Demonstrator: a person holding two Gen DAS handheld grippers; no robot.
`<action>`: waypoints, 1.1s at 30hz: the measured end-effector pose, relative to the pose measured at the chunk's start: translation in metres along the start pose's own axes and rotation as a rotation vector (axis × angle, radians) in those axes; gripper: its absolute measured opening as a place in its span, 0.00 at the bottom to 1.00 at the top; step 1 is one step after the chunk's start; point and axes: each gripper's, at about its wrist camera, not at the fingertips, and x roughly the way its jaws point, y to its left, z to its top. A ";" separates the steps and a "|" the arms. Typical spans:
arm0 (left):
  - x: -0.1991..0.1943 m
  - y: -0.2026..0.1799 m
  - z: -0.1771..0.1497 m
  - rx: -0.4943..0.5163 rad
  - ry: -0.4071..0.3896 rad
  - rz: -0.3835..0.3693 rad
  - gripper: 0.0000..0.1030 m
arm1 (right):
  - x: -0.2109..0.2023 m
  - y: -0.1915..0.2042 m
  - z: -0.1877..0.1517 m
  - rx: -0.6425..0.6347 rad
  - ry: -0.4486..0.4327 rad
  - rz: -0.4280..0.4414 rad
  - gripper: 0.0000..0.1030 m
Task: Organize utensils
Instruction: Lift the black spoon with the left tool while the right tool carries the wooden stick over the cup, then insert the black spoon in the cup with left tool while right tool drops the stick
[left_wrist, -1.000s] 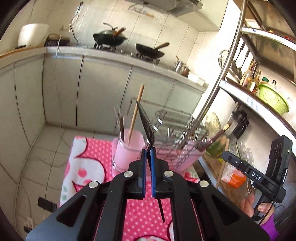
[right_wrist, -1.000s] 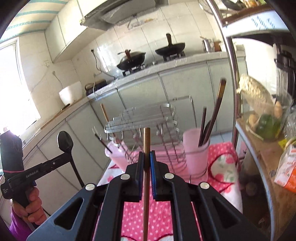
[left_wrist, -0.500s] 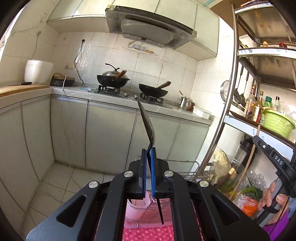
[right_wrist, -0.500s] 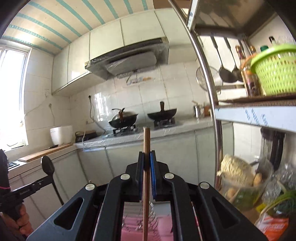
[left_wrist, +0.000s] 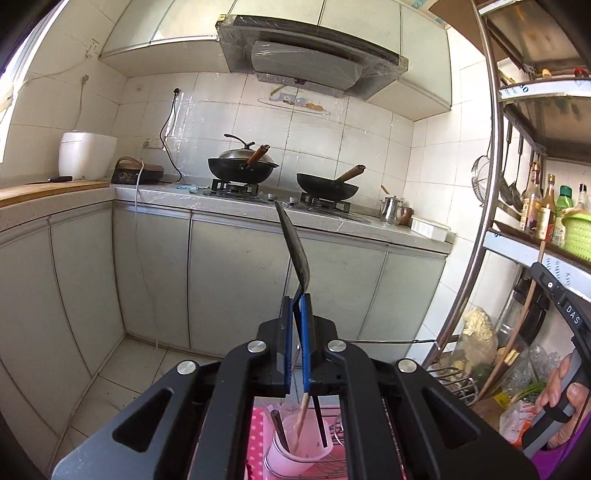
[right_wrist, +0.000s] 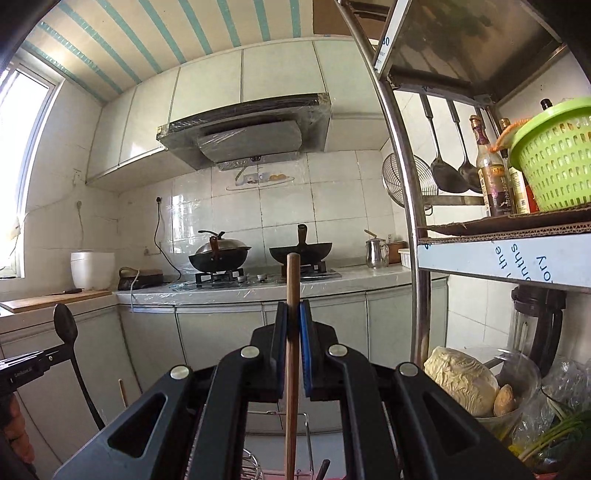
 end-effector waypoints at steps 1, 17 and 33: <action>0.004 -0.001 -0.003 0.014 -0.001 0.010 0.03 | 0.004 -0.001 -0.004 0.003 0.009 0.000 0.06; 0.021 -0.011 -0.055 0.125 0.076 0.023 0.03 | 0.001 -0.007 -0.058 0.042 0.123 0.021 0.06; 0.028 -0.003 -0.100 0.118 0.219 0.026 0.03 | -0.015 -0.010 -0.105 0.067 0.266 0.022 0.07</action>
